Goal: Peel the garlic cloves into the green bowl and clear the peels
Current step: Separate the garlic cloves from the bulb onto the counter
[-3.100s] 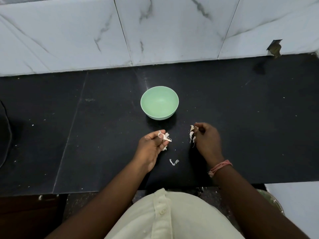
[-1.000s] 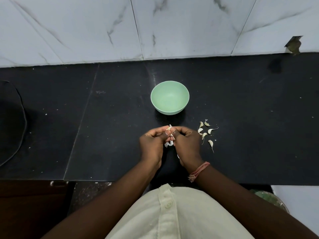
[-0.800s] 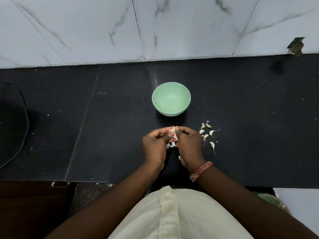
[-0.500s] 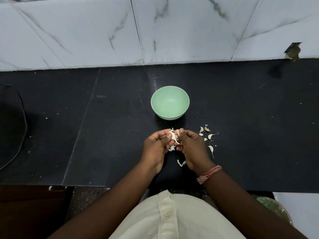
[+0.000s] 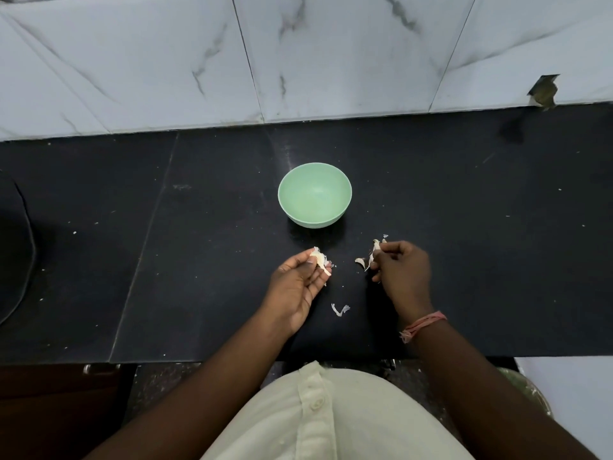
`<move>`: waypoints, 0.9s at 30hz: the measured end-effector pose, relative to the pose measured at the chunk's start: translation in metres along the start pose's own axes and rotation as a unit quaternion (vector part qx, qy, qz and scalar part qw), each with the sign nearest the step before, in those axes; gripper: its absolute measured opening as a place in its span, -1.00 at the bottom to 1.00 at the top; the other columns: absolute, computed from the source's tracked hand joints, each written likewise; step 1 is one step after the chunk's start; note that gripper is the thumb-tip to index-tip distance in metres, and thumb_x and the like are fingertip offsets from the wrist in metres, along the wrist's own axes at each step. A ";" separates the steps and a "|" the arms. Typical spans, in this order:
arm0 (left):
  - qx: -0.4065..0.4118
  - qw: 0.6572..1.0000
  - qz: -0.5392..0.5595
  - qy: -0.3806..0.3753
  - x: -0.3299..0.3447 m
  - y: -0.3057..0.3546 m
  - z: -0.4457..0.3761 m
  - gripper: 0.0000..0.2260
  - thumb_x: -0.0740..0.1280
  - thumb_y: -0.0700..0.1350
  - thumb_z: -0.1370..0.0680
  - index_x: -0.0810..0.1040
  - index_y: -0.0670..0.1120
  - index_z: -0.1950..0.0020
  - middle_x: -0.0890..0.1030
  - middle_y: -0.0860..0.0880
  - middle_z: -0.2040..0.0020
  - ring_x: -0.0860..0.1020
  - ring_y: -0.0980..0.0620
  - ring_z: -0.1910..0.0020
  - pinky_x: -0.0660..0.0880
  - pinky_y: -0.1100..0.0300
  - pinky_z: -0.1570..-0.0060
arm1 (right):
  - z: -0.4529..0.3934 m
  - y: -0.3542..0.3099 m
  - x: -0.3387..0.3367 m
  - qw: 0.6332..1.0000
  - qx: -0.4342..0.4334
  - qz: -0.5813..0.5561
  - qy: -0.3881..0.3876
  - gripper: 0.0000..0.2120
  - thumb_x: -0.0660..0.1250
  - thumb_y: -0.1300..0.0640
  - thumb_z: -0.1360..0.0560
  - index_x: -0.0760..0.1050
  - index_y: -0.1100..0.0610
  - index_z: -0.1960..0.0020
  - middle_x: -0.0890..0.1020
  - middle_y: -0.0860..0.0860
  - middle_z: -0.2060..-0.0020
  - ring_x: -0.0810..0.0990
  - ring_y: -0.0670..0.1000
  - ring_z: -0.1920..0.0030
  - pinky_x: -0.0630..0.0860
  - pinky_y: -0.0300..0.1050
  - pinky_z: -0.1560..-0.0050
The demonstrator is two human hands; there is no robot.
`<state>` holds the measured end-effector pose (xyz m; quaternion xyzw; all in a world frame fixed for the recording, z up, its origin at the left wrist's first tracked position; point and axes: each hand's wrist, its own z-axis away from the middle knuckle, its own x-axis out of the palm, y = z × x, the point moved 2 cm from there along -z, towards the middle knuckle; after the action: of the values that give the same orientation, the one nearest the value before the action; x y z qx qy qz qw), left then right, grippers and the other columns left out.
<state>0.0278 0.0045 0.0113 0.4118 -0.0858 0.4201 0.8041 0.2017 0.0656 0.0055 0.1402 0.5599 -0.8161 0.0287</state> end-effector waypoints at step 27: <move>0.020 0.997 -0.069 0.012 -0.012 -0.002 0.006 -0.83 0.32 -0.40 -0.55 0.66 -0.25 -0.06 0.71 -0.17 0.07 0.67 -0.02 0.11 0.63 0.26 0.09 | 0.039 -0.005 0.053 0.982 -0.058 -0.010 -0.181 -0.97 0.44 0.30 -0.52 0.66 0.25 0.06 0.62 0.03 0.42 0.51 -0.10 0.47 0.51 -0.24 0.35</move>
<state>0.0229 -0.0080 0.0086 0.4275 -0.0396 0.3699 0.8239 0.1423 0.0375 0.0095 -0.0175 0.5931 -0.7944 0.1298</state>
